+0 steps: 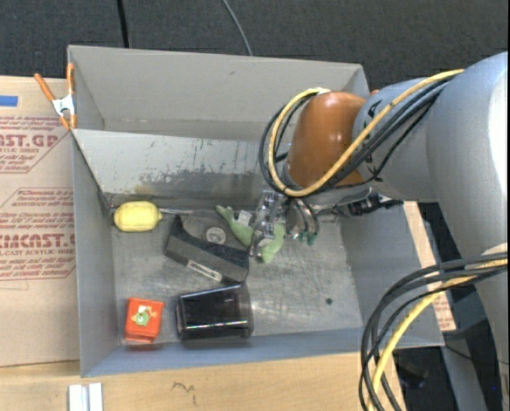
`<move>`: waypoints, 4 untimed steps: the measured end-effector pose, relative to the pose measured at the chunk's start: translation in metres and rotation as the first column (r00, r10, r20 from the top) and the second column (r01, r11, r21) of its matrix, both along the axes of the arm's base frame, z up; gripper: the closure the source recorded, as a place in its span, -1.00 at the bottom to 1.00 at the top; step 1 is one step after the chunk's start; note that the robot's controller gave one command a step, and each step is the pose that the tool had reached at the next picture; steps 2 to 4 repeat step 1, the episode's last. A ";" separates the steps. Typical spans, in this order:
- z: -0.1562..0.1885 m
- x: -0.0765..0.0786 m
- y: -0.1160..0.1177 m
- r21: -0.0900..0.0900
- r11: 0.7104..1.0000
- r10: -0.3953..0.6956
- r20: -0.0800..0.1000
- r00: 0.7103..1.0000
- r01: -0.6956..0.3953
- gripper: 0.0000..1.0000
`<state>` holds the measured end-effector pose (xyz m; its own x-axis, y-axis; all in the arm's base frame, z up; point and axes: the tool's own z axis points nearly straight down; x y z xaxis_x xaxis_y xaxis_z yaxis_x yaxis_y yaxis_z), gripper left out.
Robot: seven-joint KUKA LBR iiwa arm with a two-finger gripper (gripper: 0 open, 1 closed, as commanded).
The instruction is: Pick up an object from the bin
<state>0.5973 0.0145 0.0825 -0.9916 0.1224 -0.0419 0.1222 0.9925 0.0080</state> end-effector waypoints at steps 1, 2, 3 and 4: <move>0.042 0.001 0.001 -0.002 1.000 0.001 -0.037 0.999 -0.001 1.00; 0.042 0.001 0.001 -0.002 1.000 0.001 -0.037 0.999 -0.001 1.00; 0.042 0.001 0.001 -0.002 1.000 0.001 -0.037 0.999 -0.001 1.00; 0.042 0.001 0.001 -0.002 1.000 0.001 -0.037 0.999 -0.001 1.00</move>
Offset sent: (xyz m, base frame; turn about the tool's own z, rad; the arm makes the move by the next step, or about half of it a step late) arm 0.0000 0.0001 0.0290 -0.0002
